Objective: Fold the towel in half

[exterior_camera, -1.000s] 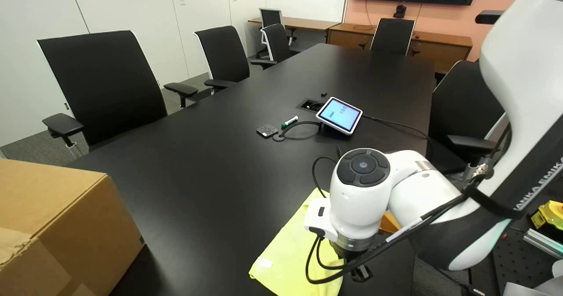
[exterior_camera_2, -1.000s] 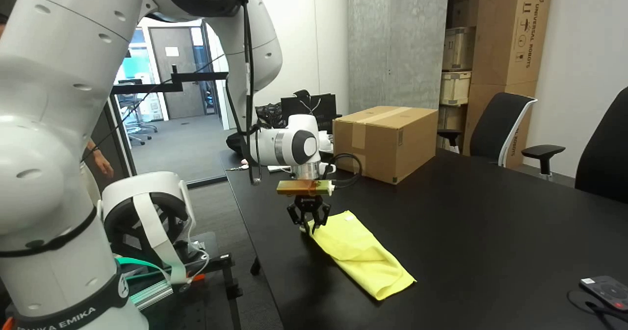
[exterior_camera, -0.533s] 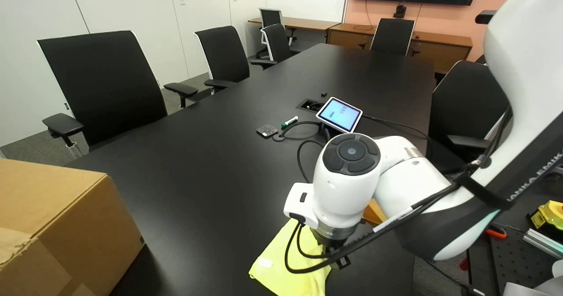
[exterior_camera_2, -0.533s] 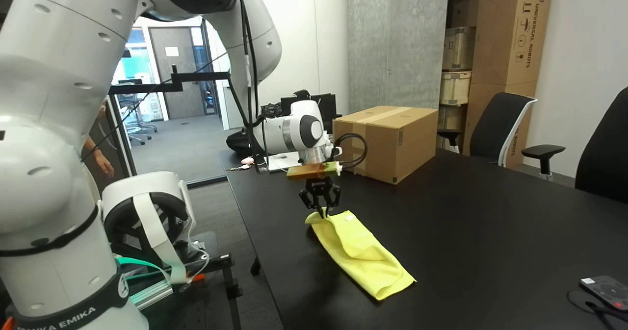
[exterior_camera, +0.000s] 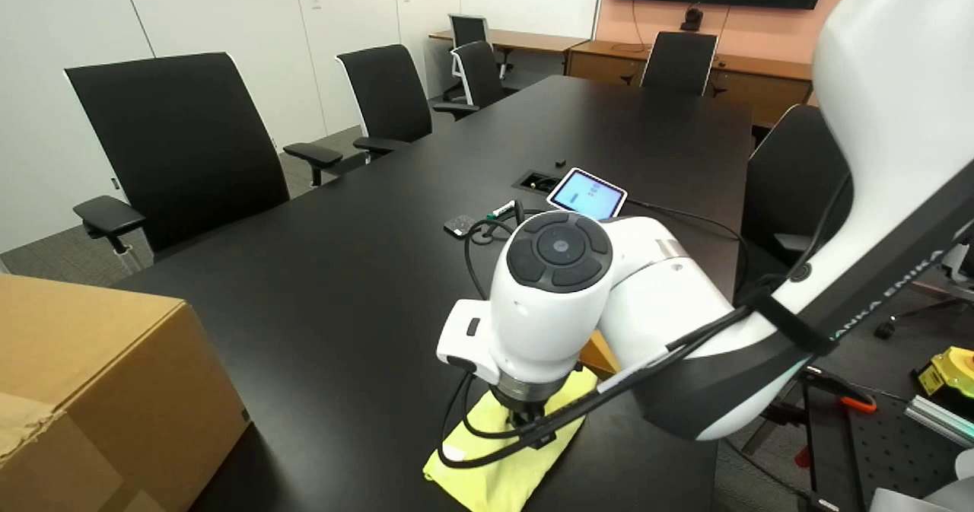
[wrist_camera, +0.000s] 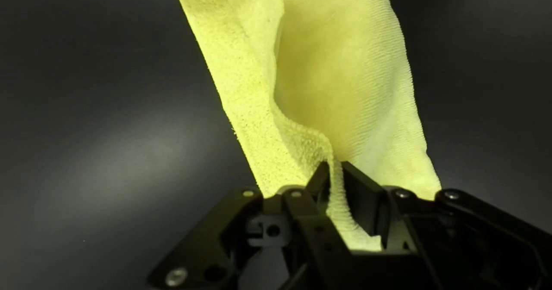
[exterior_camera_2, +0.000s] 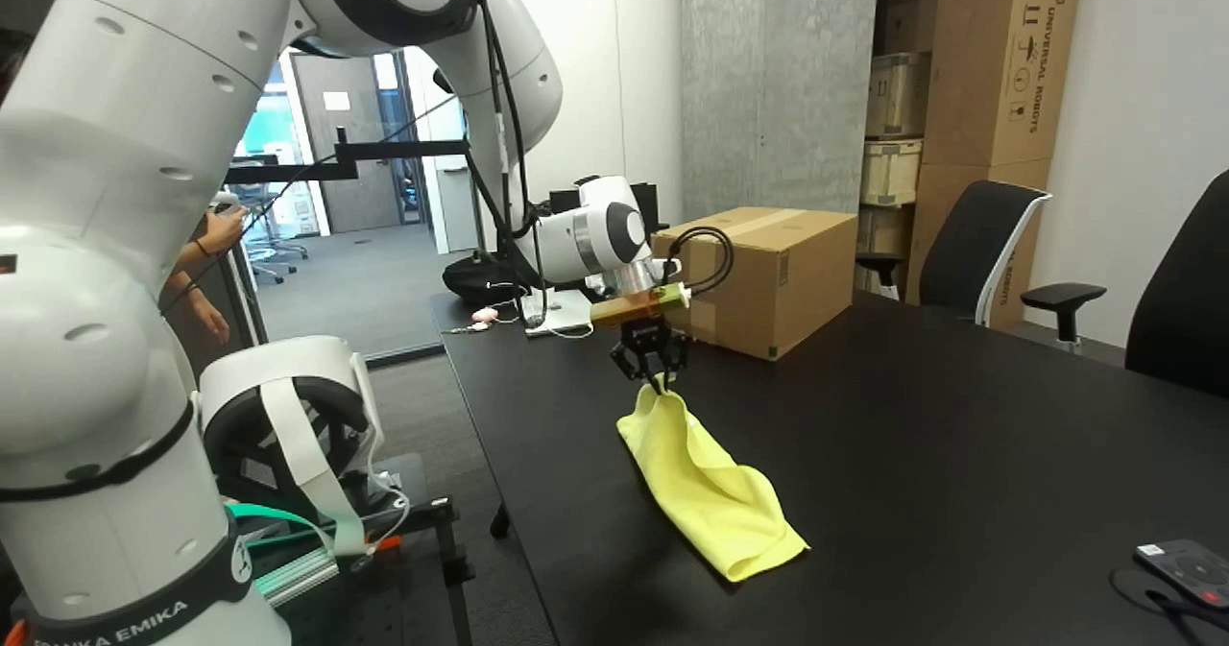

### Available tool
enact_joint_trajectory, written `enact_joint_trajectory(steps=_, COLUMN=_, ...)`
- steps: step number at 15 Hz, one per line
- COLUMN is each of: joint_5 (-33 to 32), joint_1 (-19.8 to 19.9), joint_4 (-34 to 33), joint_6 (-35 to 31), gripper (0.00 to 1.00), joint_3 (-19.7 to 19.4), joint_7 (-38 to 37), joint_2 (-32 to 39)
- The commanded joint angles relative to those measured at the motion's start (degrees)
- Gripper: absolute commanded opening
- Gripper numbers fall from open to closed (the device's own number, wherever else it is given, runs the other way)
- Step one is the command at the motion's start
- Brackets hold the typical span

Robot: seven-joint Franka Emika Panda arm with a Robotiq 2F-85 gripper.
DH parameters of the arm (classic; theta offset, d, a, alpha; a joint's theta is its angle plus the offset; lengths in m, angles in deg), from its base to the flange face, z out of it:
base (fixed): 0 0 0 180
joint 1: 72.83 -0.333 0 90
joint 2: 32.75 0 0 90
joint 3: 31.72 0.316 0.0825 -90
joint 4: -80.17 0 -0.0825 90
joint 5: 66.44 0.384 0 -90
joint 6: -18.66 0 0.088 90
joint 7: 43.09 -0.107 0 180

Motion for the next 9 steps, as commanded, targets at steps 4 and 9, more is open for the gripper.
enact_joint_trajectory(steps=4, joint_5=-2.18, joint_1=-1.67, joint_4=-11.10, joint_6=5.31, gripper=0.07, joint_3=0.56, joint_7=4.62, joint_2=8.53)
enact_joint_trajectory(steps=9, joint_5=-6.19, joint_1=-3.33, joint_4=-16.52, joint_6=7.47, gripper=0.07, joint_3=0.29, joint_7=5.90, joint_2=11.12)
